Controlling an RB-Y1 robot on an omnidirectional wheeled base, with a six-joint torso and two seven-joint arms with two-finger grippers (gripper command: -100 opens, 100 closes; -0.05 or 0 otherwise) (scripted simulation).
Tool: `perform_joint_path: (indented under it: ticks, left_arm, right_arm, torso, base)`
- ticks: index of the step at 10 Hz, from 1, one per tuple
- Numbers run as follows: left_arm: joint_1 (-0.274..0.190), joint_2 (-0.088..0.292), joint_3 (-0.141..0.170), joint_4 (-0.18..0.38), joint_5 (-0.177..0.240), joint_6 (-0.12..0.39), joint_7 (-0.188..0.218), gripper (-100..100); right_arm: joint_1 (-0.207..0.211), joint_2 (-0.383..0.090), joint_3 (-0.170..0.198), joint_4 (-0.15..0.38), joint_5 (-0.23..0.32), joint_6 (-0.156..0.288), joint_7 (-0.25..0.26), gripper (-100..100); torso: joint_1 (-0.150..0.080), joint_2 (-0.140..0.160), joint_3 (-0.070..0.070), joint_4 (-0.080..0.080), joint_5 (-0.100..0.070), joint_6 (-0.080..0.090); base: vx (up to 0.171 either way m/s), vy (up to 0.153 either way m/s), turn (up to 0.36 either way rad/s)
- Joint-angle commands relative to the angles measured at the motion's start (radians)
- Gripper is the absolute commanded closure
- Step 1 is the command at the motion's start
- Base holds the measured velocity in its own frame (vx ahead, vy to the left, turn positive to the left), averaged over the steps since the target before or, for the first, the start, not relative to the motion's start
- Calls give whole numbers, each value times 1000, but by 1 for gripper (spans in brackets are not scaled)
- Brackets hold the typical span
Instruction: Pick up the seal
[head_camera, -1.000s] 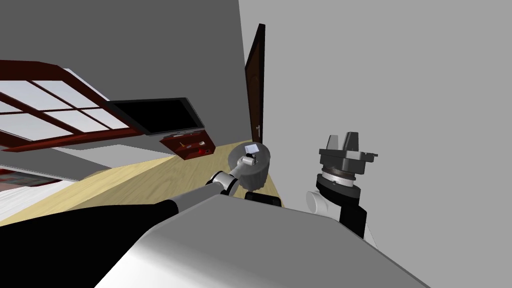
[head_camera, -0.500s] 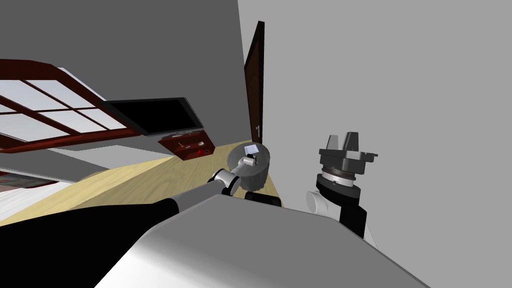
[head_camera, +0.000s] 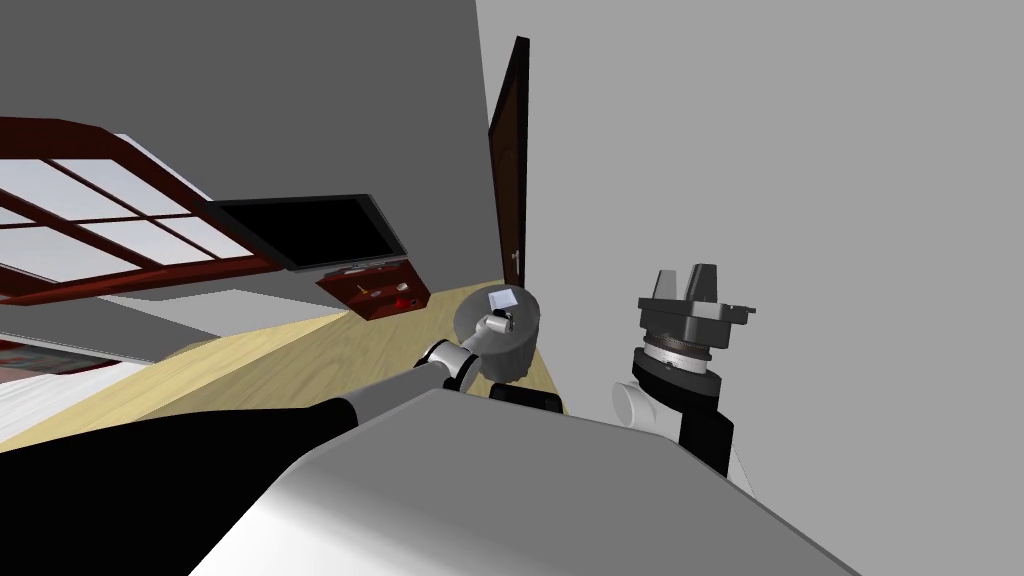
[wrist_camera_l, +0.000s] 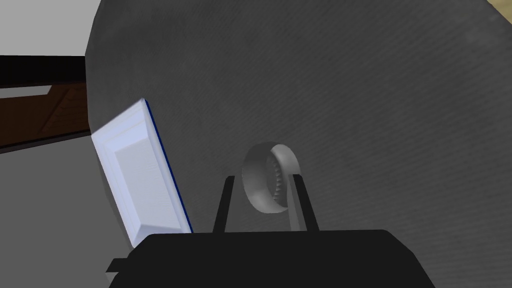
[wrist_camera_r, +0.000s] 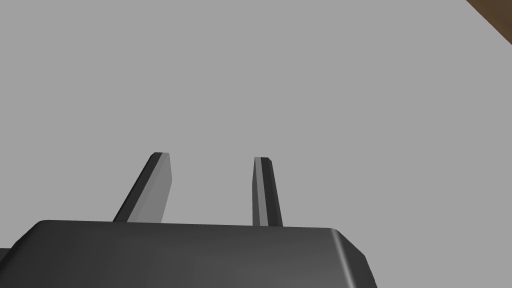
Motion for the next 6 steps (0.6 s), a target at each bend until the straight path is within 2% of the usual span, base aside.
perform_joint_path:
  ticks: [1,2,3,4,5,6]
  left_arm:
    - [0,0,0,0,0,0,0,100]
    - [0,0,0,0,0,0,0,100]
    - [0,0,0,0,0,0,0,0]
    - [-11,4,-3,-13,4,28,2,100]
    - [-2,1,-2,-12,0,14,2,100]
    - [-2,2,-2,-14,0,18,3,0]
  right_arm:
    - [0,0,0,0,0,0,0,0]
    - [0,0,0,0,0,0,0,0]
    - [0,0,0,0,0,0,0,0]
    - [0,0,0,0,0,0,0,0]
    - [0,0,0,0,0,0,0,0]
    - [0,0,0,0,0,0,0,0]
  torso:
    - [0,0,0,0,0,0]
    - [0,0,0,0,0,0]
    - [0,0,0,0,0,0]
    - [0,0,0,0,0,0]
    - [0,1,1,1,0,0]
    - [0,1,1,0,0,0]
  base:
    - [0,0,0]
    - [0,0,0]
    - [0,0,0]
    - [-24,12,-15]
    - [-14,8,-7]
    - [0,0,0]
